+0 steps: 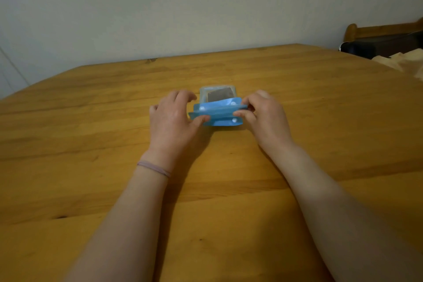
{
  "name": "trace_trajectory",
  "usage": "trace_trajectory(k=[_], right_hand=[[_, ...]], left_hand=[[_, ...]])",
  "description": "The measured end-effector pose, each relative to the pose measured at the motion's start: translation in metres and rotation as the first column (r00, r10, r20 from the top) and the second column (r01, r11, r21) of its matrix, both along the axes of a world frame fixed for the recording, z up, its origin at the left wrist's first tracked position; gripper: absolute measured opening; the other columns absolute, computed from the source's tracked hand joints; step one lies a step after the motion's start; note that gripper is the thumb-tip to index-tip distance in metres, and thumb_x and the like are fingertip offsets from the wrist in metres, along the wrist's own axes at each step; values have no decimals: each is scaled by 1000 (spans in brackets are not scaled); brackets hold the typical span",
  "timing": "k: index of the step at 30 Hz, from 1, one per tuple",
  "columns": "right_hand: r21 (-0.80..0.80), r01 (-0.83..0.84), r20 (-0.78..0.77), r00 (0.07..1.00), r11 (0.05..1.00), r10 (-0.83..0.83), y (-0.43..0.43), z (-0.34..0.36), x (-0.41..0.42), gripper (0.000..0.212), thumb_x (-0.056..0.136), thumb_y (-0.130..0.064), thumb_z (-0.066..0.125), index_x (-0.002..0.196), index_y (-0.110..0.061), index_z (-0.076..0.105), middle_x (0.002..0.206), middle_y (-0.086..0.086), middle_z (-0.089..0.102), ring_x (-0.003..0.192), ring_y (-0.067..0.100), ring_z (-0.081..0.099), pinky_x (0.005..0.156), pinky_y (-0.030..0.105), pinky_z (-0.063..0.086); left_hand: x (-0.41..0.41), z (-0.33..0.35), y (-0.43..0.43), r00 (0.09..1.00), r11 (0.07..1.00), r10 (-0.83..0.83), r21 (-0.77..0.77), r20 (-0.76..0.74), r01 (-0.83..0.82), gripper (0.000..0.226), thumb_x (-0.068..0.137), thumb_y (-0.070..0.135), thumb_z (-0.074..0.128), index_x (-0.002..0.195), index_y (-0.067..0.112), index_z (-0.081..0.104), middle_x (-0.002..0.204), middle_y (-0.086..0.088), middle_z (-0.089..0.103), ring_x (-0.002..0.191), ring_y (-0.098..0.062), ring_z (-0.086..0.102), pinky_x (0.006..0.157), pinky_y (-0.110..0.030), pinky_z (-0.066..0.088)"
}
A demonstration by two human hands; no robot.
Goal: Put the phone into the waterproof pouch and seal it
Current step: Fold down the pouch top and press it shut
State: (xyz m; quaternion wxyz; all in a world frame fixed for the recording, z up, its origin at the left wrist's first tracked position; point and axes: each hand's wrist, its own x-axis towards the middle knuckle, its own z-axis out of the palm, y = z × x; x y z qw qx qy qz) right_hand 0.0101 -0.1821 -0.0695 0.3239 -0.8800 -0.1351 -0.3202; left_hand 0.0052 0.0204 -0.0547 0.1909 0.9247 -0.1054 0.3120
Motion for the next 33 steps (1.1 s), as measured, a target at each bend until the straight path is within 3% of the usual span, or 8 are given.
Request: trace_trajectory(k=[4,9,12,14,17,21,27,33], right_hand=[[-96,-49,26,998,994,52,10,-1,-4,12,82,-23,68,86,-12,62,88,-4,51,80,15,47,63,26,34],[-110,-132,3,991,985,133,15,0,-7,13,82,-24,68,80,-19,56,77,-2,60,74,17,52,62,31,41],[-56,-177,-30,984,983,175,15,-1,-7,18,79,-22,72,80,-23,54,77,-5,60,72,12,54,61,25,42],[-14,-192,-49,980,981,191,15,0,-8,29,74,-17,78,87,-24,53,82,-9,61,76,6,56,64,14,41],[-8,-176,-100,980,984,175,14,0,-7,46,69,-11,81,94,-30,48,88,-12,60,80,0,58,66,8,41],[15,-178,-76,981,984,178,14,0,-7,48,73,-3,76,94,-32,44,83,-11,62,76,1,61,63,7,42],[-34,-135,-15,991,990,134,22,0,-10,47,71,11,59,97,-24,42,80,-2,61,74,19,62,61,34,52],[-17,-134,21,991,991,134,23,-1,-8,49,70,12,59,93,-27,39,81,-3,60,73,15,61,61,33,53]], left_hand=[[-5,1,-13,998,992,-62,107,-10,63,60,72,47,72,124,27,49,115,7,63,107,-20,57,92,-43,36],[-2,-3,-18,998,990,-55,130,-14,56,46,72,34,75,113,26,56,103,5,64,97,-21,60,89,-42,36],[0,-5,-17,997,992,-71,104,-25,73,23,75,29,73,93,21,61,90,4,63,82,-21,60,83,-40,38],[0,-6,-17,997,991,-69,108,-34,72,18,76,29,71,89,21,61,85,4,66,79,-21,61,82,-39,39],[0,-6,-18,997,992,-65,103,-30,68,17,78,30,69,90,23,61,81,4,69,77,-21,62,82,-39,40],[-4,-4,-21,996,991,-91,101,5,90,29,77,26,71,102,23,57,89,3,70,82,-21,64,84,-39,37],[-9,-1,-32,989,976,-137,180,51,126,42,79,21,70,117,23,51,89,0,71,85,-23,65,84,-41,38],[-8,0,-34,989,979,-145,151,42,137,46,77,11,69,117,20,48,86,-1,69,86,-24,64,86,-41,38]])
